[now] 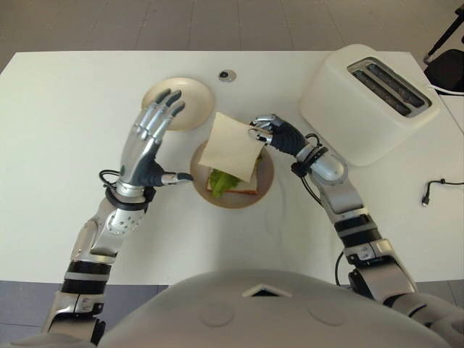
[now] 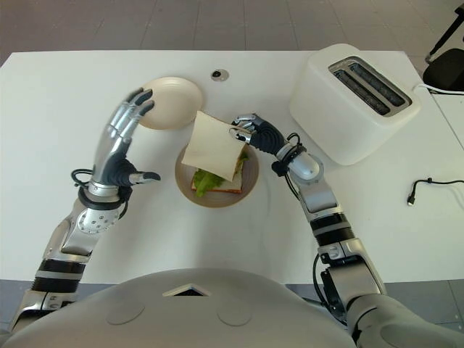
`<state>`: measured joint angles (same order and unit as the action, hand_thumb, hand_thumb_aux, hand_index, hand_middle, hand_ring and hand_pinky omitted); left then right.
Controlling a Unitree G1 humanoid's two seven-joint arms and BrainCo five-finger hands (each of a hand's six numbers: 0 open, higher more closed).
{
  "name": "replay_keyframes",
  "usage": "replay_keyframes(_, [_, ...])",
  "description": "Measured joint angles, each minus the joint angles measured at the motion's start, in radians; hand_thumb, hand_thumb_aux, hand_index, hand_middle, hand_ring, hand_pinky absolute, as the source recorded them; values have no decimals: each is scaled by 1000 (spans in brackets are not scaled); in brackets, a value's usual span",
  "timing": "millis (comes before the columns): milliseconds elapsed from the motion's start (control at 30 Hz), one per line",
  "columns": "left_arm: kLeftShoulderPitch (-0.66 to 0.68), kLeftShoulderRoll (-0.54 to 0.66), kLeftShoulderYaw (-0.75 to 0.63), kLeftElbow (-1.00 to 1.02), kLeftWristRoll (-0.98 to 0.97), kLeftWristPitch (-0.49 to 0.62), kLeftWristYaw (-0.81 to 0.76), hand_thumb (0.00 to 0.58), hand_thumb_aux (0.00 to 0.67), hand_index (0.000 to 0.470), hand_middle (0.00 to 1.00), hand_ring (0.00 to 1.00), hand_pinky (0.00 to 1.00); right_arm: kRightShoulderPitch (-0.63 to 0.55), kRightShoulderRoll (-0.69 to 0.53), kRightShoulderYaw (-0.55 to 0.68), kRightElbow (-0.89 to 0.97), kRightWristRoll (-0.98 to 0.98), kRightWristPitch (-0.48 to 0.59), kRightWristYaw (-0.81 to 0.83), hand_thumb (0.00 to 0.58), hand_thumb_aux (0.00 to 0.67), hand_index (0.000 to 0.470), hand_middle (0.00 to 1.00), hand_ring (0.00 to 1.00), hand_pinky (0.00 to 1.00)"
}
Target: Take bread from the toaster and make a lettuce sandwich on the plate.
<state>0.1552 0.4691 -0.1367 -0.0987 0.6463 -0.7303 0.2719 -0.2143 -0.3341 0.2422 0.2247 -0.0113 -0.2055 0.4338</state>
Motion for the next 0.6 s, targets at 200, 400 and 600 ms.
replay_keyframes(200, [-31,45,-164,98,14,-10,-238,136,84,59,0,0,0,-33,-36,61,52,-125,-38,39,580,670,470,1000,1000,1000])
replay_keyframes(400, [-98,60,-218,201,40,6,-283,160,100,70,0,0,0,-45,-41,54,68,-167,-40,37,0,0,0,357,357,357])
replay_keyframes(600, [-74,79,-226,185,-3,32,-319,14,8,6,0,0,0,-73,-60,-145,-17,-257,-163,-277,0,0,0,0,0,0])
